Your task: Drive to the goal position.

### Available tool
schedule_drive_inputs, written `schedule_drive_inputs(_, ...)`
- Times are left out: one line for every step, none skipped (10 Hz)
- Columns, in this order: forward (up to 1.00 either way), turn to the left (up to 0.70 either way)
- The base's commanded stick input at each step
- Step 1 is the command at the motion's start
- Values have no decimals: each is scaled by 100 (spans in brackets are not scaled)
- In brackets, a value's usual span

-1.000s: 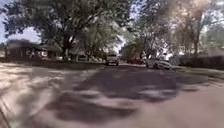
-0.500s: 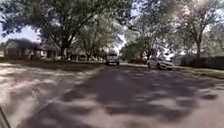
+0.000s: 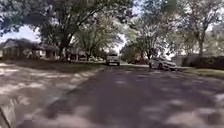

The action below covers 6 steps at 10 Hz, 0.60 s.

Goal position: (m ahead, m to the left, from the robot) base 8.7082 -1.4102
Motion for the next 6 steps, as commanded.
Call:
schedule_drive_inputs(100, 0)
schedule_drive_inputs(100, 0)
schedule_drive_inputs(100, 0)
schedule_drive_inputs(100, 0)
schedule_drive_inputs(100, 0)
schedule_drive_inputs(100, 0)
